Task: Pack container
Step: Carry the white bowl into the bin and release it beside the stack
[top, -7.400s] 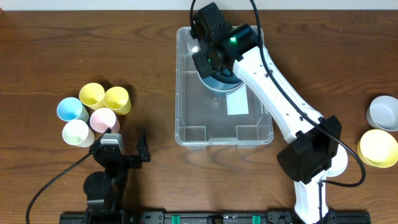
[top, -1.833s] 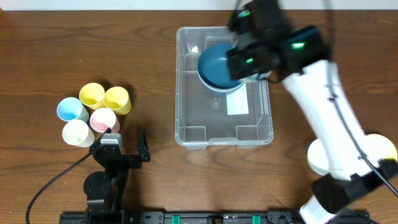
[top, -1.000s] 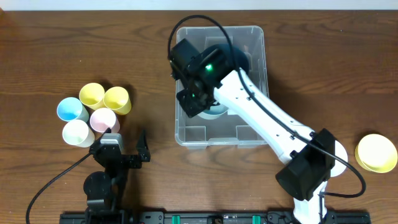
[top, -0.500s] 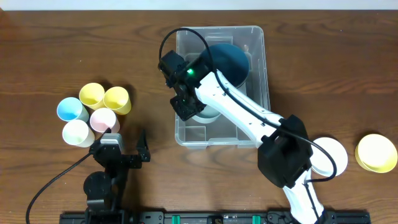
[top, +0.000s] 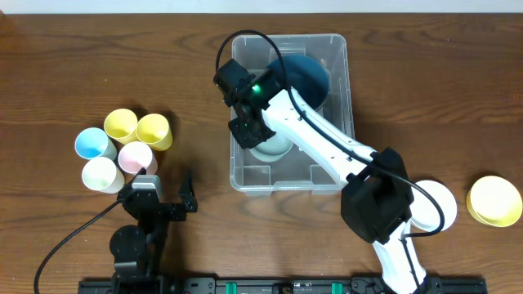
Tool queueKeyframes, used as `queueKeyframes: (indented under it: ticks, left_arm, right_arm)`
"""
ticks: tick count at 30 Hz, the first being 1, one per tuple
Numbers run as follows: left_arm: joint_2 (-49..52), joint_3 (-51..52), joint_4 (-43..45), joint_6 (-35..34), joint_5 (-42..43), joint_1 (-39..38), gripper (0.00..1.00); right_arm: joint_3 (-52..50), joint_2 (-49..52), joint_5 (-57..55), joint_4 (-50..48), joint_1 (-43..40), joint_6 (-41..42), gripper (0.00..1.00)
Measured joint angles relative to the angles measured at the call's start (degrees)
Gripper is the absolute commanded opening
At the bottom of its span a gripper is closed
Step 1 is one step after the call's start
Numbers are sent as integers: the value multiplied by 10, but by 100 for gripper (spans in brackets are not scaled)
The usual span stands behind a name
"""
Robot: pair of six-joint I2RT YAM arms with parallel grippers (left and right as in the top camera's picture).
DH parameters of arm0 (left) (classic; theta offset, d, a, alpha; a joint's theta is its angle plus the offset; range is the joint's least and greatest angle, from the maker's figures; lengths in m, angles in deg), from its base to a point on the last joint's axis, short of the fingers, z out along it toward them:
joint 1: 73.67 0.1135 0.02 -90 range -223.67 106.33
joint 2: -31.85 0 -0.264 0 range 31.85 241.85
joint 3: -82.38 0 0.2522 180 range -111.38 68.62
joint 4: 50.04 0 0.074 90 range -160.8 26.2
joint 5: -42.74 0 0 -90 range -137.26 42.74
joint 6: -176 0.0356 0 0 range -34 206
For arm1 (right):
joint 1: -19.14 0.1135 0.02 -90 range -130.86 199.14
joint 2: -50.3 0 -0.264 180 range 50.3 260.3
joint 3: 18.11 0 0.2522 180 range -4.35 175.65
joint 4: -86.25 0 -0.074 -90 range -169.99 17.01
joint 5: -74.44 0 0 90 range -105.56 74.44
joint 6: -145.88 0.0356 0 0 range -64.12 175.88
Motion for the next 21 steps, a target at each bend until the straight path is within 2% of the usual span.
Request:
queueKeyframes:
  ticks: [12, 14, 17, 21]
  left_arm:
    - [0, 0, 0, 0, 0, 0, 98]
    - [0, 0, 0, 0, 0, 0, 98]
    - [0, 0, 0, 0, 0, 0, 98]
    - [0, 0, 0, 0, 0, 0, 98]
  right_arm:
    - [0, 0, -5, 0, -3, 0, 31]
    - [0, 0, -5, 1, -7, -1, 26]
    - [0, 0, -6, 6, -13, 0, 9]
    - [0, 0, 0, 20, -17, 2, 2]
